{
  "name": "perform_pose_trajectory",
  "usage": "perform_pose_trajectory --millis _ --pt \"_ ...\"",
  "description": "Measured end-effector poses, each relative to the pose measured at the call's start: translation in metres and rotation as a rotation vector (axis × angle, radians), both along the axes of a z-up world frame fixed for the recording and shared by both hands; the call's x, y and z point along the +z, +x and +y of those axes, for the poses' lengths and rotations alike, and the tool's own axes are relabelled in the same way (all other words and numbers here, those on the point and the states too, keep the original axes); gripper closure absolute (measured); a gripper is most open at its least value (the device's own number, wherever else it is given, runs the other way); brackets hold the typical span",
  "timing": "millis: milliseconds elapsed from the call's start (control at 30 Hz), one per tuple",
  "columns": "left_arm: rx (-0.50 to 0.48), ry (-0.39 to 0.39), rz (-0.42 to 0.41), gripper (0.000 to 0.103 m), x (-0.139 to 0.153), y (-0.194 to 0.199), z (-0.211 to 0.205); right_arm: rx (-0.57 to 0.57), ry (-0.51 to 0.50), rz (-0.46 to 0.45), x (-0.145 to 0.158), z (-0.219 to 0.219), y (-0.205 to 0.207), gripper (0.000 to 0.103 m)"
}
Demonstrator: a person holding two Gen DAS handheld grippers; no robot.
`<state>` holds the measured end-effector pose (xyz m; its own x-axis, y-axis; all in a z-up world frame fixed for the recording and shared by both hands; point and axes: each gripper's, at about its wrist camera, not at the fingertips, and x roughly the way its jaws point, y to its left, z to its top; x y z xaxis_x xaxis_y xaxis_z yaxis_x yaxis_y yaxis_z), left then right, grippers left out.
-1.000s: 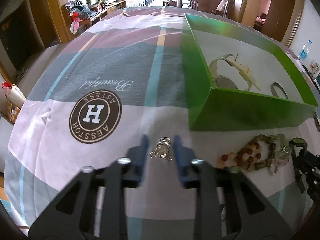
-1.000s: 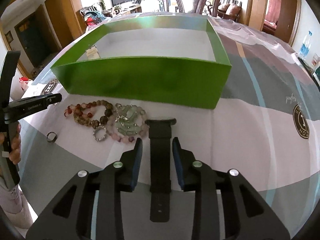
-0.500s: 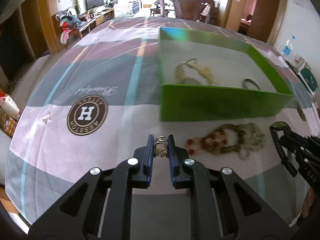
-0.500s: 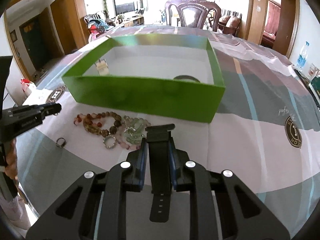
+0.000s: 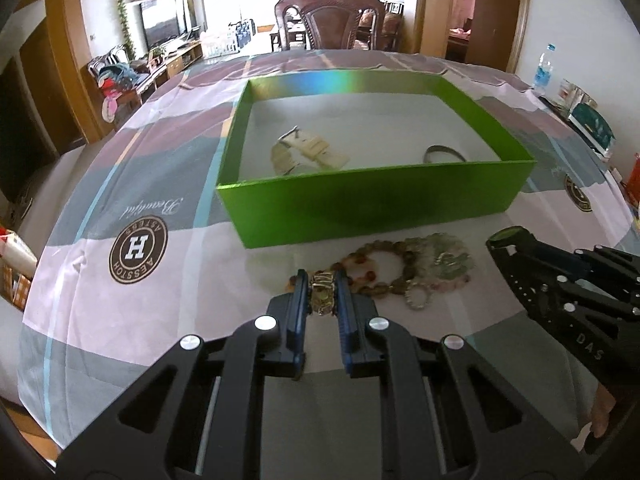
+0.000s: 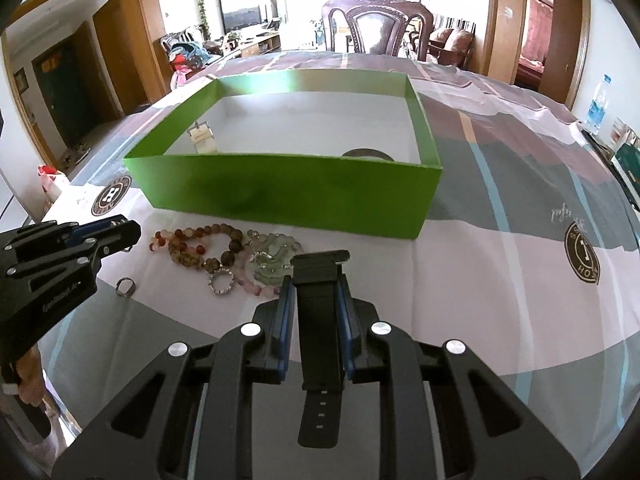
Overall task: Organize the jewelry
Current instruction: 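Carry the black watch and silver charm into the green box and open both tools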
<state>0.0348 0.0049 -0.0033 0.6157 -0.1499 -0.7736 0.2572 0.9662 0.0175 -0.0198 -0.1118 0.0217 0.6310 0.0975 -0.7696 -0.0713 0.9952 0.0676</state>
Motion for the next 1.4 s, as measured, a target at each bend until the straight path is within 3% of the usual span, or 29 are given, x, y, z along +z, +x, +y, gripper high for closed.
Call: perform_pose_trajectory --millis 167,400,567,700,833,1000,1233,1267,1300,1367,1400 --pt "-0.012 -0.007 -0.035 0.089 0.015 -0.001 -0.008 -0.017 0.025 -0.042 0.013 -0.005 0.000 0.082" --pt "-0.018 -0.025 -0.115 0.089 0.047 0.009 -0.014 -0.042 0.013 -0.158 0.056 -0.011 0.007 0.082" --pt "0.016 -0.051 -0.164 0.089 0.068 0.029 -0.013 -0.039 0.019 -0.231 0.079 -0.013 0.021 0.082" --pt "0.043 -0.059 -0.171 0.089 0.076 0.056 -0.016 -0.044 0.068 -0.232 0.088 -0.019 0.049 0.082" --pt "0.070 -0.045 -0.148 0.089 0.072 0.088 -0.020 -0.073 0.070 -0.201 0.081 -0.021 0.079 0.082" --pt "0.087 -0.028 -0.097 0.089 0.056 0.114 -0.023 -0.122 0.049 -0.110 0.049 -0.022 0.111 0.082" --pt "0.092 0.000 -0.030 0.088 0.030 0.132 -0.024 -0.136 0.036 -0.049 0.020 -0.020 0.125 0.082" --pt "0.092 0.003 -0.032 0.082 0.029 0.133 -0.024 -0.135 0.033 -0.046 0.019 -0.020 0.125 0.081" --pt "0.093 0.004 -0.034 0.069 0.029 0.133 -0.025 -0.136 0.030 -0.047 0.019 -0.019 0.125 0.079" --pt "0.097 0.004 -0.050 0.064 0.030 0.131 -0.025 -0.139 0.024 -0.064 0.024 -0.019 0.124 0.064" --pt "0.094 0.004 -0.055 0.063 0.031 0.129 -0.025 -0.138 0.023 -0.078 0.028 -0.019 0.120 0.062"
